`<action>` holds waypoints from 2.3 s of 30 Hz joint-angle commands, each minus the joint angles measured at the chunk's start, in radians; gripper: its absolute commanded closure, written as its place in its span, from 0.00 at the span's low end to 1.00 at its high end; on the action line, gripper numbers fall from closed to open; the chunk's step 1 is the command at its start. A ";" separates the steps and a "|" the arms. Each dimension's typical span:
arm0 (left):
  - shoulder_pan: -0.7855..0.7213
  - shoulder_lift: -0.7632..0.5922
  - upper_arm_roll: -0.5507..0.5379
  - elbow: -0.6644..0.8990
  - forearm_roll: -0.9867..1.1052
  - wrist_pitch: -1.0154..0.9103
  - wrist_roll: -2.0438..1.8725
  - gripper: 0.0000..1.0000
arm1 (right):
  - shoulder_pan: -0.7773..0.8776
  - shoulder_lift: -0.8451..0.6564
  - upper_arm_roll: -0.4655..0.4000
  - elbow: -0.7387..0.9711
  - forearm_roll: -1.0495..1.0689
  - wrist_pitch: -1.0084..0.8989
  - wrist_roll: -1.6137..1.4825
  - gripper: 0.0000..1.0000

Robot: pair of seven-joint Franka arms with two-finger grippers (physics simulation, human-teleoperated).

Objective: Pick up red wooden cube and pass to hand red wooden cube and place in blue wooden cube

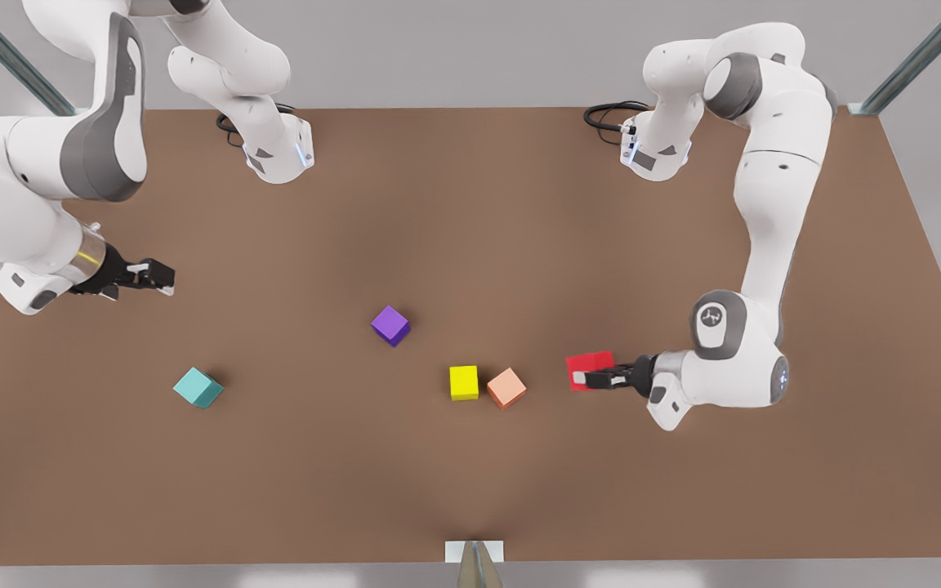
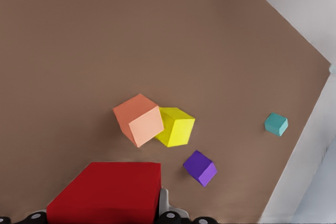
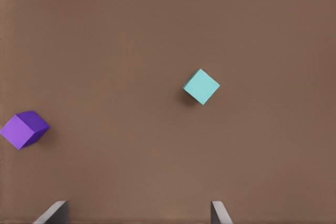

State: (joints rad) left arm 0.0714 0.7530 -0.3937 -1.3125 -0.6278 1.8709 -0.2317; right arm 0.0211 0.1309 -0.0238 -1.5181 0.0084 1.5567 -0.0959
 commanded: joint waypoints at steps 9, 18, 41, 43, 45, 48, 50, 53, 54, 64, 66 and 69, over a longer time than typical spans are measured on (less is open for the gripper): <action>-0.022 0.117 -0.074 0.009 -0.365 0.073 0.544 0.46 | 0.006 -0.014 0.002 0.009 0.024 -0.020 -0.085 0.00; -0.025 0.111 -0.148 0.004 -0.316 0.248 0.753 0.45 | 0.006 -0.013 0.002 0.004 0.024 -0.024 -0.102 0.00; -0.078 0.170 -0.232 0.004 -0.543 0.338 0.928 0.45 | 0.043 0.349 0.025 0.243 0.525 -0.010 -0.332 0.00; -0.078 0.170 -0.234 0.004 -0.543 0.338 0.928 0.45 | 0.043 0.427 0.028 0.286 0.741 -0.010 -0.464 0.00; -0.078 0.172 -0.234 0.004 -0.559 0.337 0.939 0.45 | 0.045 0.504 0.044 0.294 0.935 -0.010 -0.631 0.00; -0.078 0.177 -0.234 0.004 -0.561 0.337 0.942 0.45 | 0.049 0.584 0.119 0.338 1.024 0.022 -0.912 0.00; -0.078 0.175 -0.234 0.004 -0.563 0.337 0.940 0.45 | 0.049 0.661 0.169 0.403 1.030 0.078 -1.068 0.00; -0.076 0.175 -0.240 0.004 -0.561 0.335 0.937 0.45 | 0.062 0.676 0.183 0.403 1.026 0.238 -1.378 0.00; -0.075 0.175 -0.240 0.001 -0.561 0.333 0.937 0.45 | 0.068 0.679 0.185 0.403 1.027 0.264 -1.424 0.00; -0.073 0.178 -0.240 -0.001 -0.579 0.332 0.937 0.45 | 0.105 0.681 0.222 0.314 1.259 0.382 -1.904 0.00; -0.073 0.178 -0.240 -0.001 -0.579 0.332 0.937 0.45 | 0.100 0.681 0.237 0.305 1.266 0.373 -1.940 0.00; -0.073 0.178 -0.240 -0.001 -0.579 0.329 0.937 0.45 | 0.099 0.667 0.239 0.262 1.303 0.355 -1.996 0.00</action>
State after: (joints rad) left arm -0.0015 0.9326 -0.6329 -1.3135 -1.1929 2.2121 0.6270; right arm 0.1200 0.8031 0.2131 -1.2463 1.2762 1.9058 -1.4020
